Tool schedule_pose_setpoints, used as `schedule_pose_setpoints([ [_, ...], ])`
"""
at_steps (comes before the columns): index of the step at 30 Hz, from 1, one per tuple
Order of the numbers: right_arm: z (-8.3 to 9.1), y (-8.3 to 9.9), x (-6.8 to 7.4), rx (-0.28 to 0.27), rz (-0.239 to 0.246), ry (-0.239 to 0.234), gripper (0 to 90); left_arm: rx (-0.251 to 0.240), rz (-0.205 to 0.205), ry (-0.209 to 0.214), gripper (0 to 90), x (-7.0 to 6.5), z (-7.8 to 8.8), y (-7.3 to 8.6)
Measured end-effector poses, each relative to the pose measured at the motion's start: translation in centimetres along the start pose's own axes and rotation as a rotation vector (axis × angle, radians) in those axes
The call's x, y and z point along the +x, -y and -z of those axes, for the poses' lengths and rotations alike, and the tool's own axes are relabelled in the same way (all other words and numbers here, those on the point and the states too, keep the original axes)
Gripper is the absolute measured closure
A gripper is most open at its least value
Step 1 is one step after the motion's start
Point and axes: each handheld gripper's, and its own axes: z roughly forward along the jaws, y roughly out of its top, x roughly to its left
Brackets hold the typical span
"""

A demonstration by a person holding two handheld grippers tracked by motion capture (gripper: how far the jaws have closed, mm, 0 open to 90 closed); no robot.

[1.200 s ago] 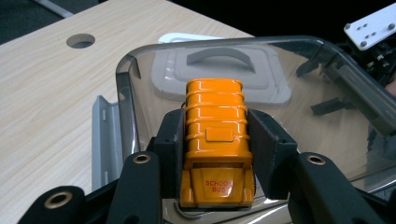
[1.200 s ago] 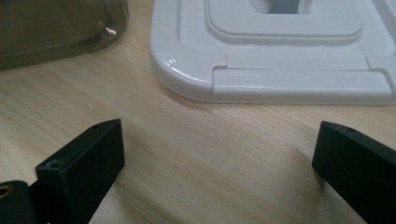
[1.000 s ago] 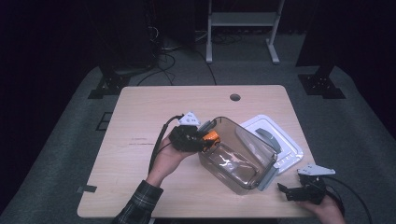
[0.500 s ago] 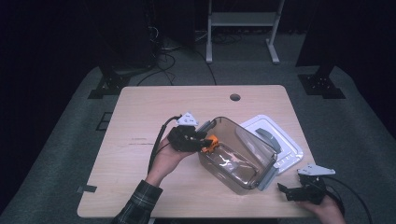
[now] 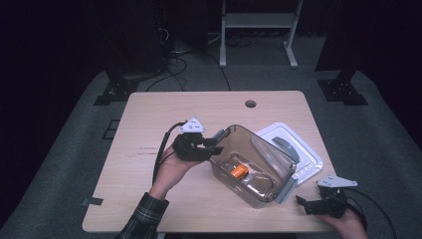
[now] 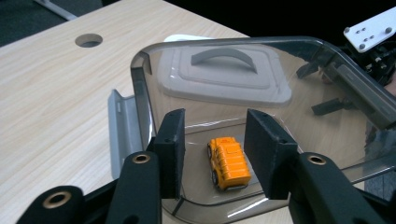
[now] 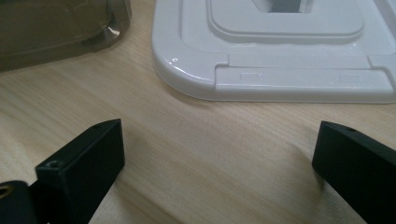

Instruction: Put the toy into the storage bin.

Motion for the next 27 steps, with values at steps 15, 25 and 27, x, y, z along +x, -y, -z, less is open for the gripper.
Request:
schedule_pose_setpoints([
  [15, 0.0, 0.0, 0.0, 0.001, -0.003, 0.002, 1.3, -0.001, 0.01, -0.034, 33.5, 0.5, 2.4, 0.8],
  [25, 0.0, 0.0, 0.0, 0.001, -0.004, 0.002, 1.3, -0.001, 0.025, -0.052, 19.0, 0.5, 3.7, 2.0],
  [27, 0.0, 0.0, 0.0, 0.001, -0.002, 0.001, 1.3, 0.002, 0.024, -0.06, 18.0, 0.5, 4.0, 2.4],
])
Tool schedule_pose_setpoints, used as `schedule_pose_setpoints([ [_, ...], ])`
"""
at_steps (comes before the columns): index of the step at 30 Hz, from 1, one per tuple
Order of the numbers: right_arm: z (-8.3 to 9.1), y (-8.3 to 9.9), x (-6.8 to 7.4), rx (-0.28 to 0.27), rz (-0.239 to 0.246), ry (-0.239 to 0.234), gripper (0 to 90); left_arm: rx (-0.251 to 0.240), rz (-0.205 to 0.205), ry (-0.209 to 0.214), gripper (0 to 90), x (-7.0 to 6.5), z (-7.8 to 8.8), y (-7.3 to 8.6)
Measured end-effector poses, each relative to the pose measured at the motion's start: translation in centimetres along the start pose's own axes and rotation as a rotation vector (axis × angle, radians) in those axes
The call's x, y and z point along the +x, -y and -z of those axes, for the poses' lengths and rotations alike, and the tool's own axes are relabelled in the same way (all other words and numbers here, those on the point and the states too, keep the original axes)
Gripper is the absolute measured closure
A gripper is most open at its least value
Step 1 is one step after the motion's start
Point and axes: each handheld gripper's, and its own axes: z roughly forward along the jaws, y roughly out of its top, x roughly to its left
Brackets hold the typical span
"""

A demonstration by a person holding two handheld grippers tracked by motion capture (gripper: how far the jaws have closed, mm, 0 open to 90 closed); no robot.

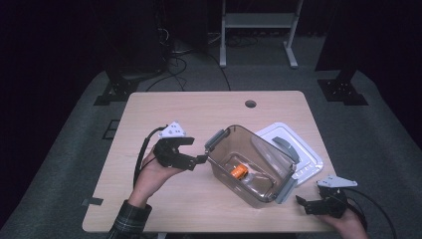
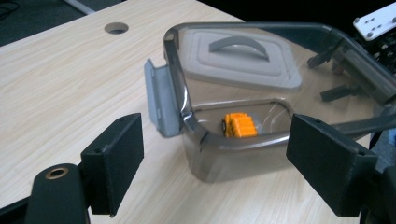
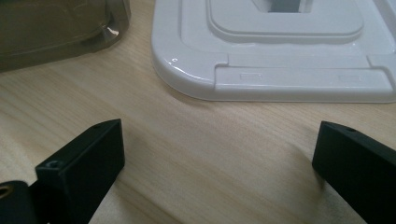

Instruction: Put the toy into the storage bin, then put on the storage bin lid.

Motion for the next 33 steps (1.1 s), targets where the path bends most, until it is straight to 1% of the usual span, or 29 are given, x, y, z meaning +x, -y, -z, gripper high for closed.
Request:
schedule_pose_setpoints([
  [3, 0.0, 0.0, 0.0, 0.0, 0.0, 0.0, 1.3, 0.001, 0.011, -0.007, 16.9, 0.2, 0.4, 0.7],
  [7, 0.0, 0.0, 0.0, -0.001, 0.003, -0.002, 1.3, 0.005, 0.014, -0.012, 16.9, 0.4, 0.8, 1.2],
  [8, 0.0, 0.0, 0.0, -0.001, 0.003, -0.002, 1.3, 0.004, 0.018, -0.017, 16.9, 0.4, 0.9, 1.5],
  [11, 0.0, 0.0, 0.0, -0.001, 0.004, -0.002, 1.3, 0.016, 0.017, -0.035, 10.9, 0.3, 0.9, 2.0],
  [14, 0.0, 0.0, 0.0, -0.001, 0.003, -0.002, 1.3, 0.02, 0.009, -0.041, 9.0, 0.4, 0.9, 2.6],
  [17, 0.0, 0.0, 0.0, -0.001, 0.003, -0.002, 1.3, 0.025, 0.0, -0.052, 3.3, 0.4, 0.8, 3.1],
  [19, 0.0, 0.0, 0.0, -0.001, 0.004, -0.002, 1.3, 0.029, 0.0, -0.054, 1.9, 0.3, 0.7, 3.6],
  [23, 0.0, 0.0, 0.0, -0.001, 0.004, -0.002, 1.3, 0.038, 0.001, -0.06, 0.3, 0.4, 0.6, 4.6],
  [25, 0.0, 0.0, 0.0, -0.001, 0.004, -0.002, 1.3, 0.034, -0.003, -0.061, 0.0, 0.5, 0.6, 5.1],
  [29, 0.0, 0.0, 0.0, -0.001, 0.003, -0.002, 1.3, 0.039, -0.012, -0.076, 0.0, 0.7, 0.5, 6.1],
  [33, 0.0, 0.0, 0.0, -0.001, 0.003, -0.002, 1.3, 0.056, -0.007, -0.096, 0.0, 1.0, 0.4, 7.1],
])
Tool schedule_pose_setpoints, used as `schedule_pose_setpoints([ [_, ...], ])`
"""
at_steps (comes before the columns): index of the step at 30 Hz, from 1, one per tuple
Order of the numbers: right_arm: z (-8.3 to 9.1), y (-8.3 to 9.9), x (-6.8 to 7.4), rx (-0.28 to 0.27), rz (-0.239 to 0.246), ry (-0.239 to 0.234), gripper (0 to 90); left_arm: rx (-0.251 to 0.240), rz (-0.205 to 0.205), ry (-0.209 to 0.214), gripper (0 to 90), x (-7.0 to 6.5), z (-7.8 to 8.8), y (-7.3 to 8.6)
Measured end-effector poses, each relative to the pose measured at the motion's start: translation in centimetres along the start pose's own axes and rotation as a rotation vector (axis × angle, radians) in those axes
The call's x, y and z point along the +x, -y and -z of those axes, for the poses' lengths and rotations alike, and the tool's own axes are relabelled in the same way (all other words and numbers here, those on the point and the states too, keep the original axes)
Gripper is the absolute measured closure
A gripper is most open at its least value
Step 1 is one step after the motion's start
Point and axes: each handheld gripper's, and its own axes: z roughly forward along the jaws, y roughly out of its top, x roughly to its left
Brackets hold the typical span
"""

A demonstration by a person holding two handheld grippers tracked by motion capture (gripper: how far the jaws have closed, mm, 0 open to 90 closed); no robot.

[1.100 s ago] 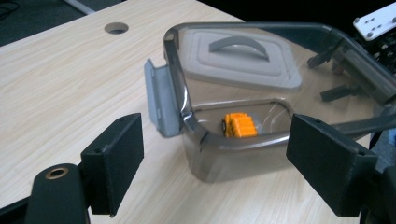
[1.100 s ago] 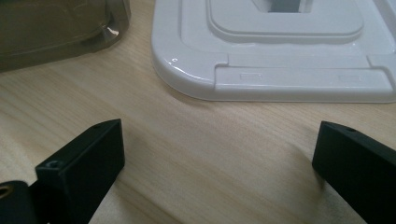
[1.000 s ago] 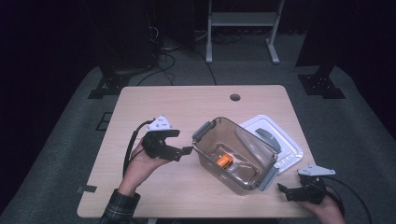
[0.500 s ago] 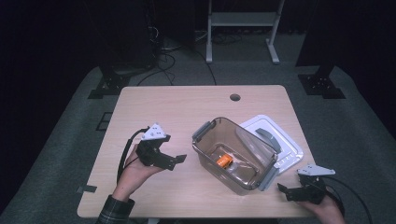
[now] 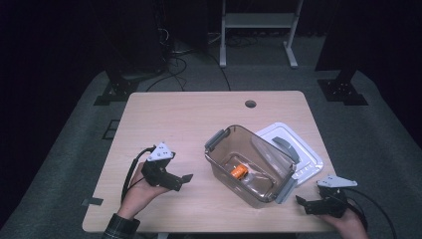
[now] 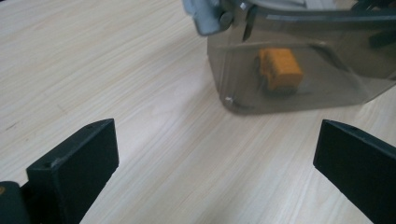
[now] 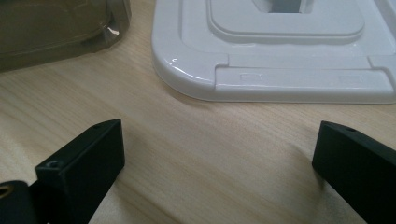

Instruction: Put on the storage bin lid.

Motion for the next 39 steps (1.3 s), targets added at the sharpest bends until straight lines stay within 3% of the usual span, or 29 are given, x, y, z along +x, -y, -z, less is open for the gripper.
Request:
schedule_pose_setpoints([
  [17, 0.1, 0.1, -0.1, 0.001, 0.022, -0.021, 1.3, 0.095, 0.007, -0.049, 0.0, 1.1, -0.8, 4.4],
  [22, 0.2, -0.1, -0.1, 0.008, 0.022, -0.026, 1.5, 0.125, 0.018, -0.045, 0.0, 1.6, -1.2, 5.6],
  [34, 1.1, -0.9, -0.4, -0.04, 0.014, -0.004, 1.5, 0.206, 0.006, -0.037, 0.0, 1.7, -2.2, 7.4],
  [36, 1.2, -1.1, -0.4, -0.048, 0.018, 0.0, 1.5, 0.207, -0.024, -0.05, 0.0, 1.6, -2.3, 7.5],
  [39, 1.4, -1.3, -0.6, -0.056, 0.016, 0.007, 1.5, 0.186, -0.023, -0.054, 0.0, 1.7, -2.4, 7.7],
])
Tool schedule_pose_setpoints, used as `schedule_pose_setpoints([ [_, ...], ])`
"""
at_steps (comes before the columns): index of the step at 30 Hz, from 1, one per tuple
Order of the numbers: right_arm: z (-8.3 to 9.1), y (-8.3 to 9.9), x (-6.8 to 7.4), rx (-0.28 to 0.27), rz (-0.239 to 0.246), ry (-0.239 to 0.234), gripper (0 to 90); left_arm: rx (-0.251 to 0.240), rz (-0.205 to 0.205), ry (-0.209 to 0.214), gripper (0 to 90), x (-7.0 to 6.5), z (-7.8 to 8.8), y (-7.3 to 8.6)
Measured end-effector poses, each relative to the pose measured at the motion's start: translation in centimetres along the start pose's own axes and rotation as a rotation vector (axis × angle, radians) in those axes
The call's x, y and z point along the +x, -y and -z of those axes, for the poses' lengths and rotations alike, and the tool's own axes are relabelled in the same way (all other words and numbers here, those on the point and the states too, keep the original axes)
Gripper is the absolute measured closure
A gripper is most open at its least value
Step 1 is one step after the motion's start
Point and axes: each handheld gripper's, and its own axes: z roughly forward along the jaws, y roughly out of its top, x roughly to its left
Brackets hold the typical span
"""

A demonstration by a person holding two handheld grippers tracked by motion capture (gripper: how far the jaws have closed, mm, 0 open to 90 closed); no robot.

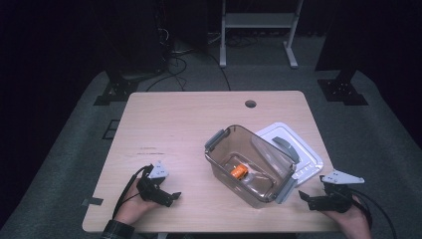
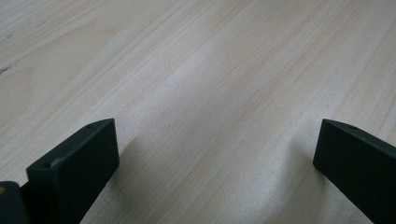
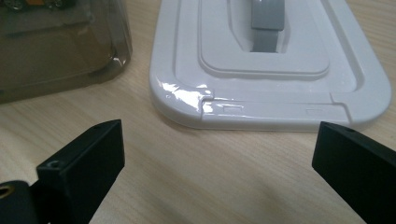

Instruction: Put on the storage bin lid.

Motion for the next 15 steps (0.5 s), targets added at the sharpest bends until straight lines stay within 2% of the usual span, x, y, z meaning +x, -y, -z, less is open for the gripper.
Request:
schedule_pose_setpoints([
  [6, 0.1, -0.5, -0.4, -0.009, -0.004, 0.001, 1.5, -0.045, -0.006, 0.008, 0.0, 0.0, -0.1, 0.5],
  [15, 0.1, -1.8, -0.8, -0.043, -0.019, 0.003, 1.5, -0.046, -0.004, 0.005, 0.0, 0.0, -0.1, 0.5],
])
